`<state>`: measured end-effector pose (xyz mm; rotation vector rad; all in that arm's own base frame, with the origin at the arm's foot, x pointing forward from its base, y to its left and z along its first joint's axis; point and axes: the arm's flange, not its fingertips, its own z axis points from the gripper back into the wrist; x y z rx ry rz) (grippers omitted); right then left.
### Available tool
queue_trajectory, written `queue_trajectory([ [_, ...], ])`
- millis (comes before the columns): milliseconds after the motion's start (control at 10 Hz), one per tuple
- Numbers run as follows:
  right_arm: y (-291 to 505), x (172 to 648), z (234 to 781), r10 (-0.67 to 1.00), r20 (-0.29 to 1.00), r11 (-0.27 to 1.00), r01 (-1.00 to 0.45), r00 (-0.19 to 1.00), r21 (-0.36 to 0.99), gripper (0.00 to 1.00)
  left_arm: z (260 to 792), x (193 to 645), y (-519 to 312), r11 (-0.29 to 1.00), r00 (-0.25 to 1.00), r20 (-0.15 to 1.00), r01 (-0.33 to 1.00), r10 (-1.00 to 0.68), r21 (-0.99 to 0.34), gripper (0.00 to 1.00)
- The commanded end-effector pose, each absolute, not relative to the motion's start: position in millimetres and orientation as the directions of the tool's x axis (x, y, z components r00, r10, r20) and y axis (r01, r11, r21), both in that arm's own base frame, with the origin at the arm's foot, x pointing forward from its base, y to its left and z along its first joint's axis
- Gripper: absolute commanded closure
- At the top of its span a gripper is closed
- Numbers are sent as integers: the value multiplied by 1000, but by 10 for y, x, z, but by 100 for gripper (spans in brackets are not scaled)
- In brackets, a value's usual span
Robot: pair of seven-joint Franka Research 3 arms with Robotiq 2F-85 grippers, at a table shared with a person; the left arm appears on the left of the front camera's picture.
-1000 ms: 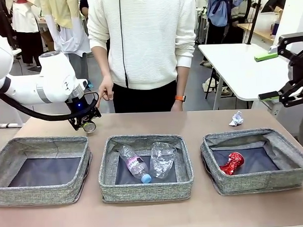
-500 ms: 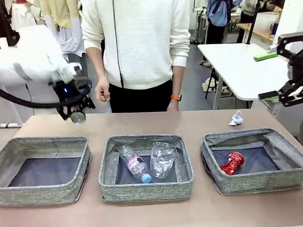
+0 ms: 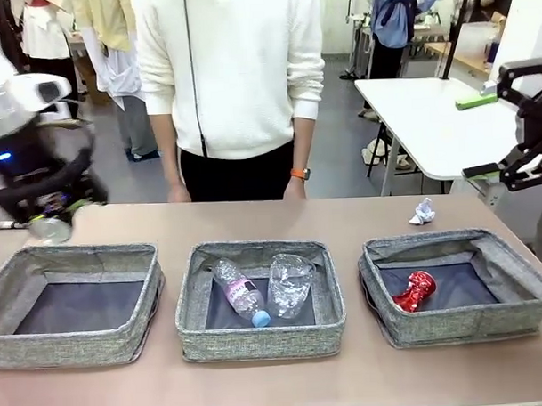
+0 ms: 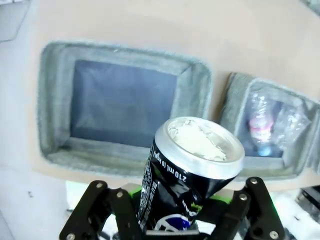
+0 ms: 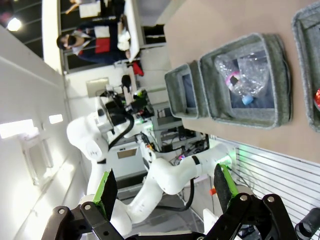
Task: Sort the waste into the appropriate baskets.
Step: Pick up the waste item pointed out by the person.
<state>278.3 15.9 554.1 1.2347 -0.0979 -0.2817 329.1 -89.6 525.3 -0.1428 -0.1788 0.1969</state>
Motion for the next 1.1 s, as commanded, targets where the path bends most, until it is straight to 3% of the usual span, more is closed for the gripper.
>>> queue_trajectory([
  [0,180,2778,5567,-269,-86,286,165,959,944,0,5105,3261,-780,963,943,214,-226,254,-145,100],
  [100,180,2778,5567,-269,-86,286,165,959,944,0,5253,3291,-896,971,965,162,-181,207,-158,100],
  [400,180,2778,5567,-269,-86,286,165,959,944,0,5190,3153,-828,969,956,187,-198,224,-147,100],
  [500,180,2778,5567,-269,-86,286,165,959,944,0,5309,3106,-1110,958,960,155,-198,233,-208,100],
  [700,180,2778,5567,-269,-86,286,165,959,944,0,5973,2962,-1842,969,963,191,-156,192,-191,100],
  [900,180,2778,5567,-269,-86,286,165,959,944,0,6487,2866,-2570,955,959,129,-226,252,-190,100],
  [1000,180,2778,5567,-269,-86,286,165,959,944,0,6618,2845,-2732,960,966,128,-198,226,-196,100],
])
